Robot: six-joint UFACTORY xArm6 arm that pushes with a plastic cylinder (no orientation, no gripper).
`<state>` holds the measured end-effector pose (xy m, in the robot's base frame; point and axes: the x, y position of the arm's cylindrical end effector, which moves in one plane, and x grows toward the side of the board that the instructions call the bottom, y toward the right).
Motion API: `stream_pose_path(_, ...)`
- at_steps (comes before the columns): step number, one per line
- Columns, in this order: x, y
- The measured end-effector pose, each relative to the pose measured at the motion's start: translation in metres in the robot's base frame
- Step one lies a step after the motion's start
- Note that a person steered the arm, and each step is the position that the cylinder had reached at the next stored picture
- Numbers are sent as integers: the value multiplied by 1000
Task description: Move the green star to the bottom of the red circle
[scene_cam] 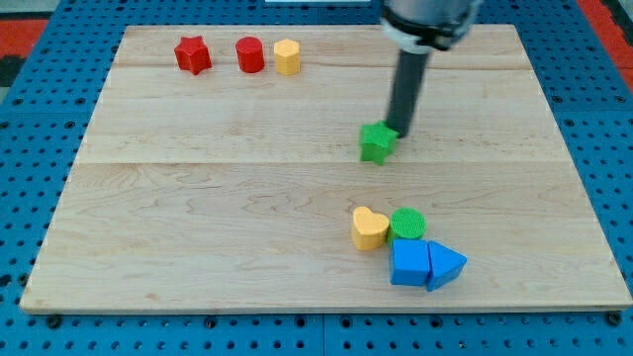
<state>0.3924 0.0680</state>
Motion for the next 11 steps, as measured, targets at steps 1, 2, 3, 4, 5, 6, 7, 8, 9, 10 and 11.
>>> stream_pose_path(1, 9, 13)
stream_pose_path(2, 33, 28)
stream_pose_path(3, 34, -36)
stream_pose_path(4, 28, -92)
stream_pose_path(5, 48, -109)
stream_pose_path(6, 54, -140)
stream_pose_path(7, 15, -152)
stream_pose_path(8, -14, -161)
stream_pose_path(9, 16, -131)
stream_pose_path(10, 12, -101)
stream_pose_path(11, -14, -118)
